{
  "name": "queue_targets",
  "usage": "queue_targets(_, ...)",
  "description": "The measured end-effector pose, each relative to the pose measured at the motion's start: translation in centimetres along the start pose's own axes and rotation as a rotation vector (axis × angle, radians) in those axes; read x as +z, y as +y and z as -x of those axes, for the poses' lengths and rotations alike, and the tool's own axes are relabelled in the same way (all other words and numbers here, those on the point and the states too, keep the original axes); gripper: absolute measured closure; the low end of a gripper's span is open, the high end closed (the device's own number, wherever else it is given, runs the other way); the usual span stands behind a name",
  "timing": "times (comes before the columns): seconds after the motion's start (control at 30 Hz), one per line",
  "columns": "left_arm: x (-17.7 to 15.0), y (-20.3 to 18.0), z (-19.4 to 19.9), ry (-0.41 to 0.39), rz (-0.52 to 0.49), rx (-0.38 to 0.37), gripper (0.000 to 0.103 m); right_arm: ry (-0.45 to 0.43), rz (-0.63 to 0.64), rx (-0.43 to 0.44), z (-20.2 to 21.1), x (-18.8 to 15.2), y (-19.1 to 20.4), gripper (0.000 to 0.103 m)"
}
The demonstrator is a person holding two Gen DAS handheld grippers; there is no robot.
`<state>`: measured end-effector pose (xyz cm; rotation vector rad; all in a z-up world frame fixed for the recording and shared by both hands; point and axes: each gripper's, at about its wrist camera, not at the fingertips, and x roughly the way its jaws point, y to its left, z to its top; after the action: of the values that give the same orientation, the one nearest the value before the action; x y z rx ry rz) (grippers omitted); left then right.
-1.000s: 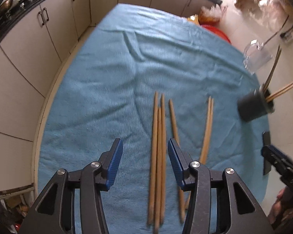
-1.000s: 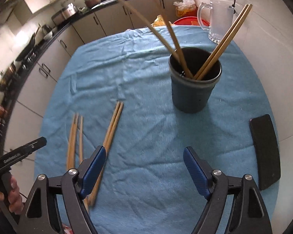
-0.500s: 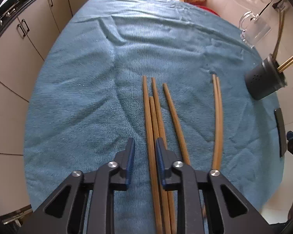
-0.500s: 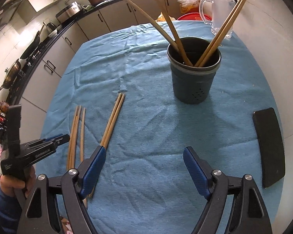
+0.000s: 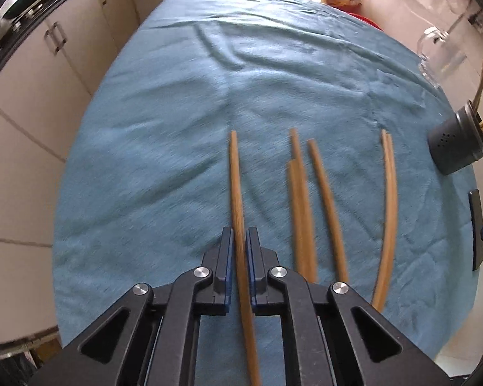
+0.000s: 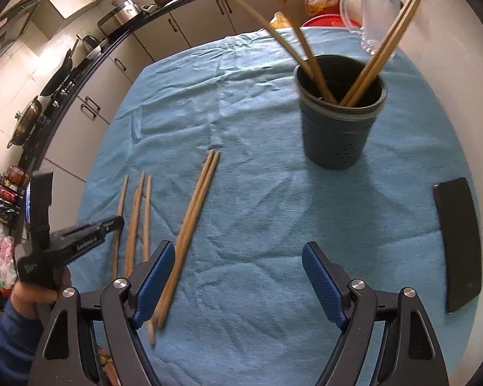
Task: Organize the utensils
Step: 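Close the left tool on another chopstick while the right tool moves toward the chopsticks, then close the right tool on a wooden chopstick while the left tool holds its own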
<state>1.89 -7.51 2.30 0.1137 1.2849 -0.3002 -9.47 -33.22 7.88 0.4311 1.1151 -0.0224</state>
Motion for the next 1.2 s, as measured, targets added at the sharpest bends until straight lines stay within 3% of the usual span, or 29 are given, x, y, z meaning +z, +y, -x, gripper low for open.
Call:
queue_targets(0.1, -1.1, 1.8, 0.6, 0.002, 0.045, 0.002, 0.096, 0.023, 0.001, 0.025, -1.0, 0.8, 0.6, 0.034)
queue_targets(0.2, -1.8, 2.4, 0.9, -0.002, 0.047, -0.003, 0.096, 0.059, -0.012, 0.043, -2.6, 1.9, 1.3, 0.056)
queue_targets(0.3, -2.1, 2.6, 1.0, -0.007, 0.041, -0.010, 0.096, 0.121, -0.073, 0.070, -5.2, 3.0, 1.8, 0.069)
queue_targets(0.53, -2.3, 2.5, 1.1, -0.018, 0.011, -0.011, 0.096, 0.177, -0.146, 0.055, -9.5, 5.0, 3.1, 0.079)
queue_targets(0.6, -2.3, 2.5, 1.1, -0.019, 0.003, -0.013, 0.095, 0.192, -0.171, 0.014, -10.4, 5.4, 2.9, 0.087)
queue_targets(0.87, -2.1, 2.3, 1.0, -0.018, -0.018, -0.019, 0.095, 0.202, -0.189, -0.025, -11.9, 5.9, 3.3, 0.087)
queue_targets(1.2, -1.5, 2.6, 0.7, 0.000, -0.012, -0.047, 0.095, 0.218, -0.135, -0.142, -12.8, 6.7, 4.9, 0.088)
